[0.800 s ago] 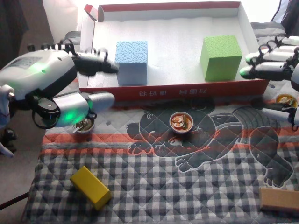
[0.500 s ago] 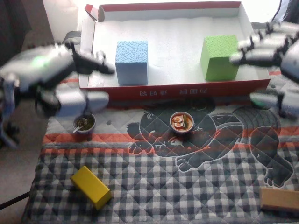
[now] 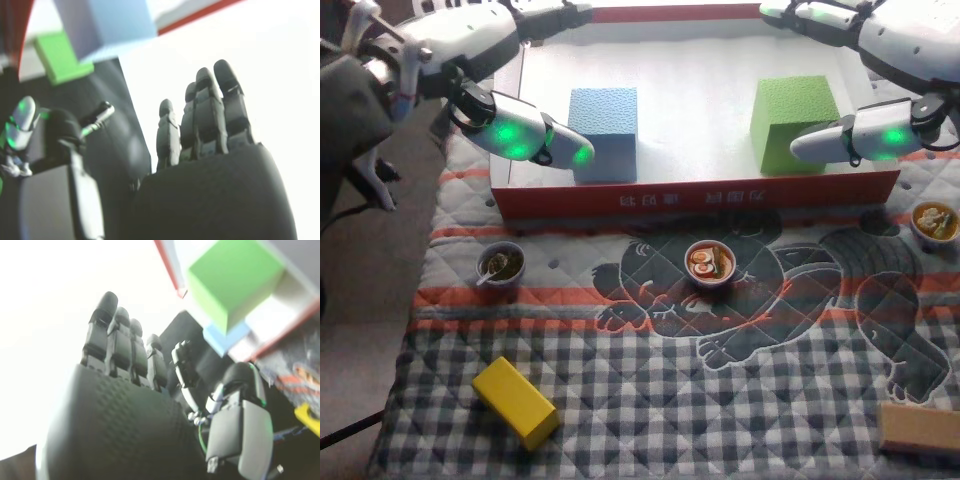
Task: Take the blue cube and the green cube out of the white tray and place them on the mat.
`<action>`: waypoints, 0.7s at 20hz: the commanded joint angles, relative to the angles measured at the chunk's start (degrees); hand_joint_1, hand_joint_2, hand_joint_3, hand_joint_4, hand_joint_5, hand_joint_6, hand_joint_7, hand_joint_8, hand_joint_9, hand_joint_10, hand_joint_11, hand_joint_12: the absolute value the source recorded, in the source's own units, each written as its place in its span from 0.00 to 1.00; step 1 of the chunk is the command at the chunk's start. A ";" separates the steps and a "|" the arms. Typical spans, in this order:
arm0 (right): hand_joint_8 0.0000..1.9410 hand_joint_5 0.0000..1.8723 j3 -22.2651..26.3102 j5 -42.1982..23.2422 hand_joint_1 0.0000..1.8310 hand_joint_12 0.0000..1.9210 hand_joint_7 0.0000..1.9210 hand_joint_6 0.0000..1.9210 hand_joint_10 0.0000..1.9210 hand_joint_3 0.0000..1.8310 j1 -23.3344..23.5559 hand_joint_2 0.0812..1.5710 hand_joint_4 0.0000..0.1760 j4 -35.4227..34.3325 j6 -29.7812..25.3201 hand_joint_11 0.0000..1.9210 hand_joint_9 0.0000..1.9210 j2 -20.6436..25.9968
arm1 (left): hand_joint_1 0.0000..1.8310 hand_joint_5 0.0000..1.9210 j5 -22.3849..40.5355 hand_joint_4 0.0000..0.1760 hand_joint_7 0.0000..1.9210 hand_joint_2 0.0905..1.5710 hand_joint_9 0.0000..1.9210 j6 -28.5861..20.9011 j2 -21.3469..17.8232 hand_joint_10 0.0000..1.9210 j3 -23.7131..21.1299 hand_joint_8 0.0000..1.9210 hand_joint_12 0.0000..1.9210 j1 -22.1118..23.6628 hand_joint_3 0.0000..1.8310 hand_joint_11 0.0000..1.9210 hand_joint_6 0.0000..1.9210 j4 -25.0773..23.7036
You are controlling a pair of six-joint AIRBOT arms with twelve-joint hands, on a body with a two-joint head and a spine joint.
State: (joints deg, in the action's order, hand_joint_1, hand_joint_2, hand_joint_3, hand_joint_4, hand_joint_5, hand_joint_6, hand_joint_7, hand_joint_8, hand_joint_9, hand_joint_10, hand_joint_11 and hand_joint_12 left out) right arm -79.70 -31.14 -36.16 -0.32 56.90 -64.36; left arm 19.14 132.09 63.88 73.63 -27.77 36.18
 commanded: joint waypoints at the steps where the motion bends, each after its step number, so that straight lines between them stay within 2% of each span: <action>1: 0.00 0.02 -0.81 -4.47 0.24 0.16 0.03 0.00 0.00 0.00 1.41 0.57 0.59 0.03 0.10 0.00 0.03 -0.38 | 0.40 0.07 2.48 1.00 0.08 0.50 0.11 1.09 1.00 0.00 1.13 0.00 0.30 1.00 0.00 0.00 0.00 0.32; 2: 0.00 0.02 -1.44 -3.46 0.26 0.16 0.03 0.00 0.00 0.00 1.77 0.57 0.68 0.28 0.10 0.00 0.02 -0.90 | 0.35 0.07 1.14 1.00 0.09 0.52 0.12 1.21 2.02 0.00 2.60 0.00 0.29 1.17 0.00 0.00 0.00 1.05; 3: 0.00 0.02 -1.95 -2.69 0.26 0.20 0.04 0.00 0.00 0.00 2.03 0.57 0.65 0.54 0.10 0.00 0.03 -1.32 | 0.34 0.07 0.41 1.00 0.10 0.52 0.13 1.22 2.90 0.00 3.67 0.00 0.30 1.26 0.00 0.00 0.00 1.59; 4: 0.00 0.04 -2.60 -1.49 0.28 0.35 0.08 0.00 0.00 0.00 2.45 0.57 0.52 1.19 0.10 0.00 0.09 -1.89 | 0.33 0.08 -0.55 1.00 0.08 0.57 0.13 1.22 3.93 0.00 5.15 0.00 0.26 1.45 0.00 0.00 0.00 2.04; 5: 0.00 0.05 -3.30 -0.21 0.28 0.36 0.08 0.01 0.00 0.00 3.03 0.57 0.44 2.04 0.10 0.00 0.09 -2.49 | 0.34 0.07 -1.60 1.00 0.07 0.57 0.14 1.25 4.85 0.00 6.30 0.00 0.29 1.84 0.00 0.00 0.00 2.10; 6: 0.00 0.06 -3.77 0.61 0.29 0.37 0.08 0.00 0.00 0.00 3.40 0.57 0.47 2.41 0.10 0.00 0.10 -2.88 | 0.35 0.08 -2.34 1.00 0.08 0.58 0.14 1.33 5.35 0.00 6.92 0.00 0.30 2.14 0.00 0.01 0.00 2.10; 7: 0.00 0.06 -4.28 1.31 0.29 0.37 0.08 0.00 0.00 0.00 3.67 0.57 0.47 2.67 0.10 0.00 0.10 -3.29 | 0.35 0.08 -3.26 1.00 0.08 0.58 0.14 1.50 6.00 0.00 7.72 0.00 0.30 2.49 0.00 0.01 0.00 2.10; 8: 0.00 0.08 -4.86 2.09 0.30 0.30 0.09 0.00 0.00 0.00 3.78 0.59 0.42 2.84 0.10 0.00 0.08 -3.69 | 0.35 0.14 -4.18 1.00 0.13 0.60 0.20 2.18 6.92 0.01 8.65 0.00 0.31 2.78 0.00 0.02 0.00 2.10; 9: 0.00 0.09 -5.27 2.69 0.31 0.22 0.09 0.00 0.00 0.00 3.78 0.59 0.39 2.84 0.10 0.00 0.06 -3.90 | 0.35 0.15 -4.66 1.00 0.14 0.61 0.23 4.00 7.58 0.01 9.16 0.00 0.33 2.91 0.00 0.03 0.00 2.86; 11: 0.00 0.10 -5.90 3.39 0.31 0.20 0.08 0.00 0.00 0.00 3.78 0.59 0.32 2.84 0.10 0.00 0.05 -4.43 | 0.35 0.12 -5.27 1.00 0.14 0.62 0.26 9.83 8.08 0.00 9.30 0.00 0.34 3.07 0.00 0.00 0.00 6.24; 12: 0.00 0.10 -6.27 3.63 0.29 0.24 0.08 0.00 0.00 0.00 3.78 0.59 0.34 2.84 0.10 0.00 0.07 -4.81 | 0.36 0.12 -5.79 1.00 0.14 0.62 0.26 10.51 8.24 0.00 9.59 0.00 0.32 3.06 0.00 0.00 0.00 6.68; 13: 0.01 0.10 -6.61 3.93 0.29 0.36 0.12 0.00 0.01 0.00 3.78 0.59 0.35 2.84 0.10 0.04 0.15 -5.11 | 0.36 0.11 -6.58 1.00 0.14 0.62 0.23 10.51 8.61 0.00 10.27 0.00 0.32 3.06 0.00 0.00 0.00 6.95; 14: 0.01 0.14 -6.92 4.27 0.27 0.46 0.24 0.00 0.01 0.00 3.78 0.60 0.43 2.84 0.10 0.01 0.20 -5.35 | 0.38 0.12 -7.24 1.00 0.15 0.62 0.23 10.51 9.19 0.00 11.09 0.00 0.32 3.06 0.00 0.00 0.00 7.34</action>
State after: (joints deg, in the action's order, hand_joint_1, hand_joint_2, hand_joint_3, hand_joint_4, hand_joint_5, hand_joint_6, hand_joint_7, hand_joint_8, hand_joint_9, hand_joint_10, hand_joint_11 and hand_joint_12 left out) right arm -86.43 -20.97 -33.32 3.03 56.88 -69.69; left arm 7.38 142.54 73.32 84.75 -25.69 43.72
